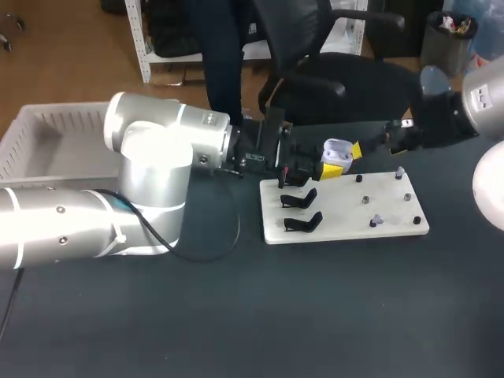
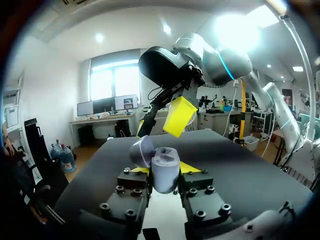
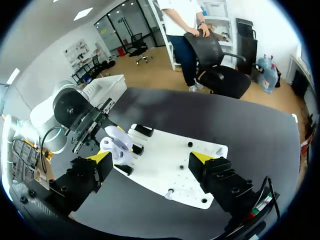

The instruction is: Pick up each earbud case from the left stands, insert the matching earbuds, close the lid, and place the case in the box.

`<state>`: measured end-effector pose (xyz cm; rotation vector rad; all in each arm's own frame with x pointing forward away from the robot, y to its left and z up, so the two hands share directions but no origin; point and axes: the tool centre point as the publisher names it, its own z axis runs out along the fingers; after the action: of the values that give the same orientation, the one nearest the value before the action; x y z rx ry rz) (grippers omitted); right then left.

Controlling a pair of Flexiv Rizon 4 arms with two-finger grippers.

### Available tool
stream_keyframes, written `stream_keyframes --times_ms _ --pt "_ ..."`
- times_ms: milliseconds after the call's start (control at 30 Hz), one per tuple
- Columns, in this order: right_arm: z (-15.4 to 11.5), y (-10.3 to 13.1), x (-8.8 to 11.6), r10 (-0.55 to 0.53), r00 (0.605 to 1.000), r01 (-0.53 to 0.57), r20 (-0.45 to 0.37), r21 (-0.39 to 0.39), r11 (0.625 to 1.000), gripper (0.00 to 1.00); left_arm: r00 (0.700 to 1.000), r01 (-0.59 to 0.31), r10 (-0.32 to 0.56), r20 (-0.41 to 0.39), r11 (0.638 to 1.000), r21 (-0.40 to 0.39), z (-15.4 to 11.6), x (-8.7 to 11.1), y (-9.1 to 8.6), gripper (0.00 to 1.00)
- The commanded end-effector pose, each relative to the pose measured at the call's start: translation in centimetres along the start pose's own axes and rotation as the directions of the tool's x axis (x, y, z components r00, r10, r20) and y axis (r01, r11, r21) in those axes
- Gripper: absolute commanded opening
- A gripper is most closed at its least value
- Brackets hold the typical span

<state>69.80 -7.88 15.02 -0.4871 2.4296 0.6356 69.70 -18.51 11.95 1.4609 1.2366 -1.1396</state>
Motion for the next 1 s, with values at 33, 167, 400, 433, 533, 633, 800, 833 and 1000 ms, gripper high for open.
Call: stream_keyframes --times_ms 33,167,400,433,533,633,800,833,1000 --pt "-1.3 -0.3 0.5 -0.02 1.0 0.022 -0.02 0.085 0.996 1.0 0.999 -0.009 0.011 0.035 0.997 -0.074 -0.4 -0.1 0.2 0.0" --pt "-2.0 -1.2 0.5 -0.052 0.997 0.059 -0.057 0.131 0.99 1.0 0.997 -0.015 0.022 0.07 0.994 -0.109 -0.4 -0.9 1.2 0.0" --pt "-2.5 -2.4 0.7 -0.091 0.985 0.123 -0.146 0.228 0.966 1.0 0.996 -0.014 0.023 0.089 0.995 -0.097 0.0 -1.5 2.2 0.0" --pt "-2.5 -2.6 0.8 -0.09 0.984 0.125 -0.156 0.234 0.964 1.0 0.996 -0.013 0.022 0.087 0.995 -0.096 0.1 -1.5 2.3 0.0" --pt "-2.5 -3.3 1.2 -0.085 0.984 0.124 -0.159 0.256 0.959 1.0 0.996 -0.005 0.014 0.092 0.995 -0.099 0.1 -1.6 2.5 0.0" --pt "-2.2 -3.7 1.8 -0.079 0.983 0.121 -0.163 0.267 0.956 1.0 0.996 -0.003 0.013 0.094 0.994 -0.107 0.1 -1.7 2.6 0.0" --pt "-1.9 -4.2 2.3 -0.076 0.979 0.13 -0.187 0.294 0.947 1.0 0.995 -0.004 0.015 0.098 0.993 -0.115 0.2 -1.7 2.9 0.0" --pt "-2.0 -4.3 2.4 -0.076 0.979 0.129 -0.187 0.294 0.947 1.0 0.995 -0.004 0.015 0.098 0.993 -0.117 0.3 -1.8 2.9 0.0" --pt "-2.0 -4.9 2.7 -0.072 0.975 0.134 -0.211 0.299 0.945 1.0 0.995 -0.002 0.015 0.102 0.992 -0.125 0.5 -1.7 3.1 0.0"
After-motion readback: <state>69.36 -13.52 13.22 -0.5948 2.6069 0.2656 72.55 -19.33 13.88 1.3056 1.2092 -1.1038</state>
